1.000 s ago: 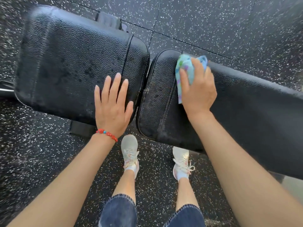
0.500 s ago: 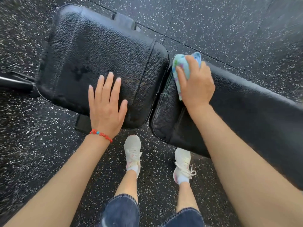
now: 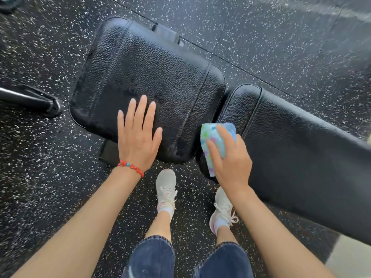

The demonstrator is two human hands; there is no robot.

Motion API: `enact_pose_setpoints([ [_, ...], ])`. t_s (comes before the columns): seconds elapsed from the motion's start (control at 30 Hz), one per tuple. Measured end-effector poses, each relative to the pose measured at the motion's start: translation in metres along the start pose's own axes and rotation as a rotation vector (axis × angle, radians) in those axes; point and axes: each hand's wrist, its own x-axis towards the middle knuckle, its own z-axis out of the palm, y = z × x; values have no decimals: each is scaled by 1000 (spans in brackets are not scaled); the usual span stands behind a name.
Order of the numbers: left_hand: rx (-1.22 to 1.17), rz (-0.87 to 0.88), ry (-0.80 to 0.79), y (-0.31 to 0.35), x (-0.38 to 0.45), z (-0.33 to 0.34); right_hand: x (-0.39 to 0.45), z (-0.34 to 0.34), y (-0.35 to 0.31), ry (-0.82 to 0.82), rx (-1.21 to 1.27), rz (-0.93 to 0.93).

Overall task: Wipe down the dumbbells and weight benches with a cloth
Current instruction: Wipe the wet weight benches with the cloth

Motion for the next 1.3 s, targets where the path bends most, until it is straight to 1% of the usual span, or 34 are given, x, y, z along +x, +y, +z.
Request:
enact_pose_setpoints([
  [0.07,-14,16,9,-1,0,-2,21,6,-12,-1,29,33],
  [0.13,-9,19,21,-5,-1,-3,40,19,-22,-38,-19,-22],
  [0.2,7,-23,30,-12,0,-4,66,30,-27,6,-42,-10],
  [0.27,16,-61,24,-20,0,-5,98,30,-27,19,-13,100],
  [0.33,17,-61,11,-25,0,-6,129,29,-22,-49,-8,256],
  [0.37,14,-58,4,-26,0,-6,138,32,-20,-70,-8,297],
  [0.4,10,-60,-1,-26,0,-7,139,35,-21,-55,-29,290],
  [0.47,0,-73,-1,-24,1,-8,121,39,-29,79,-72,219],
  [0.5,-3,-80,0,-22,1,-8,104,42,-33,109,-66,190],
  [0.53,-7,-86,-2,-21,1,-8,83,45,-36,106,-60,161],
  [0.63,-2,-97,-21,-20,2,-9,25,44,-49,-3,-11,89],
  [0.7,8,-94,-39,-21,1,-10,2,40,-56,-66,3,35],
  [0.77,8,-87,-47,-22,1,-12,-4,33,-59,-99,56,14],
  [0.83,-2,-95,-39,-23,0,-16,1,24,-57,-115,132,13],
  [0.97,-29,-154,-10,-33,1,-28,39,20,-56,-65,169,1],
  [1.0,-35,-164,-6,-37,1,-30,52,25,-58,-57,137,-38],
  [1.1,-50,-209,-6,-52,3,-32,84,43,-60,-36,-34,-246],
  [1.17,-46,-231,-9,-64,5,-32,105,52,-58,-16,-109,-323],
  [1.2,-43,-232,-12,-70,6,-32,116,55,-58,1,-131,-317],
  [1.3,-47,-203,-32,-85,7,-30,141,61,-67,79,-128,-188],
])
